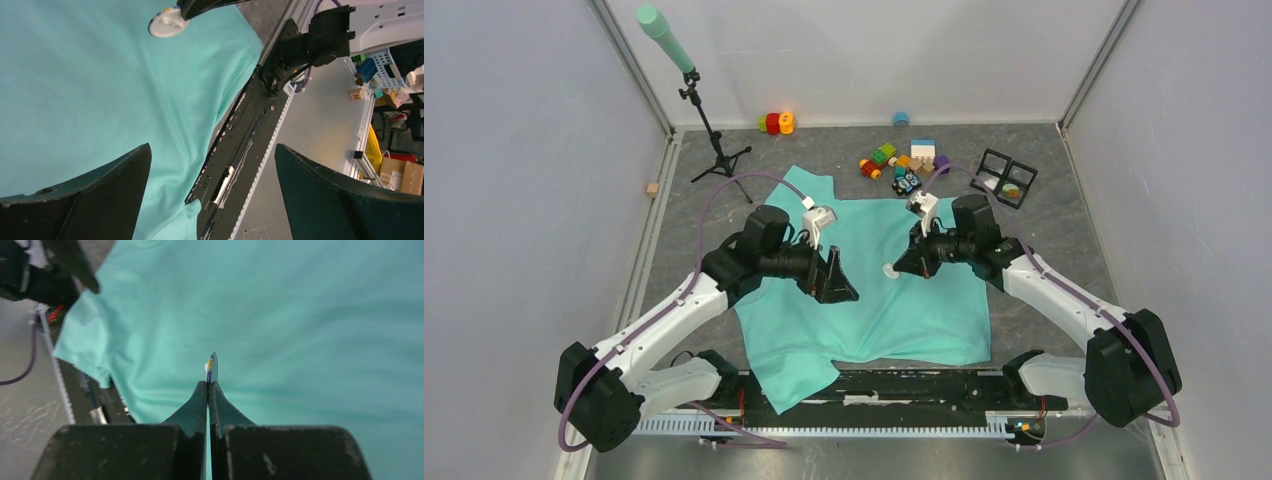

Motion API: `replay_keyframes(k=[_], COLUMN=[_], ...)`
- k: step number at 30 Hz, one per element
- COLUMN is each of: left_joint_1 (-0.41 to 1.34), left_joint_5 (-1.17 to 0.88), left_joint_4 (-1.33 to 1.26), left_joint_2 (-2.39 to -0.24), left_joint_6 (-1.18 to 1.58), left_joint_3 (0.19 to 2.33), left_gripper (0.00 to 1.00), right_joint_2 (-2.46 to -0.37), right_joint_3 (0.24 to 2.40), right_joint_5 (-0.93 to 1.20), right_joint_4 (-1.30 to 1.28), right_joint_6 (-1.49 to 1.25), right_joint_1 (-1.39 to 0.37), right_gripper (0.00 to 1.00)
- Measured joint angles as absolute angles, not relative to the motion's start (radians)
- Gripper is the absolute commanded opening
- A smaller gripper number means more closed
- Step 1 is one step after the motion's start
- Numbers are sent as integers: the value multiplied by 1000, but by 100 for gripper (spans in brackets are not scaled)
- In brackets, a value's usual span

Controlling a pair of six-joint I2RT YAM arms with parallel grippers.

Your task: Pin the brooch onto the clothing

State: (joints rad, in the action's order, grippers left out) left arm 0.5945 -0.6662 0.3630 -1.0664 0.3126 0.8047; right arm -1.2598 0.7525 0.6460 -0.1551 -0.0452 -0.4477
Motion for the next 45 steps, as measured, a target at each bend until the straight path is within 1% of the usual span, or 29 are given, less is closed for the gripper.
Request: replay_keyframes(k=[4, 7, 14, 20, 26, 31, 37, 42, 45], left_joint_1=[620, 619, 620, 619, 619, 619, 620, 620, 620], left_joint_5=[-665, -660, -693, -761, -770, -770, -771, -785, -791], left_joint_4=[364, 360, 287, 200, 162, 154, 136, 119, 115], left_joint_2=[-1069, -1066, -1061, -1061, -1040, -1022, -1008, -1002, -1001], left_joint_6=[306, 303, 308, 333, 348, 348, 348, 351, 353], left_joint_3=[801, 799, 779, 772, 758, 758, 754, 749, 748], left_gripper=[98, 96, 85, 65, 53, 48, 46, 42, 37], right_joint_2=[-1222, -1198, -1177, -1177, -1177, -1179, -1179, -1184, -1190], right_joint_3=[738, 730, 725, 722, 722, 722, 722, 722, 722], right_joint_5=[769, 833, 923, 973, 1003, 1016, 1021, 1027, 1031], right_joint_4=[-120, -60, 127, 303, 404, 423, 425, 415, 395], right_joint_6=[-109, -169, -328, -467, -544, -564, -564, -553, -546], right_joint_1=[-468, -471, -495, -530, -554, -559, -561, -566, -570], right_gripper=[0, 0, 0, 0, 0, 0, 0, 0, 0])
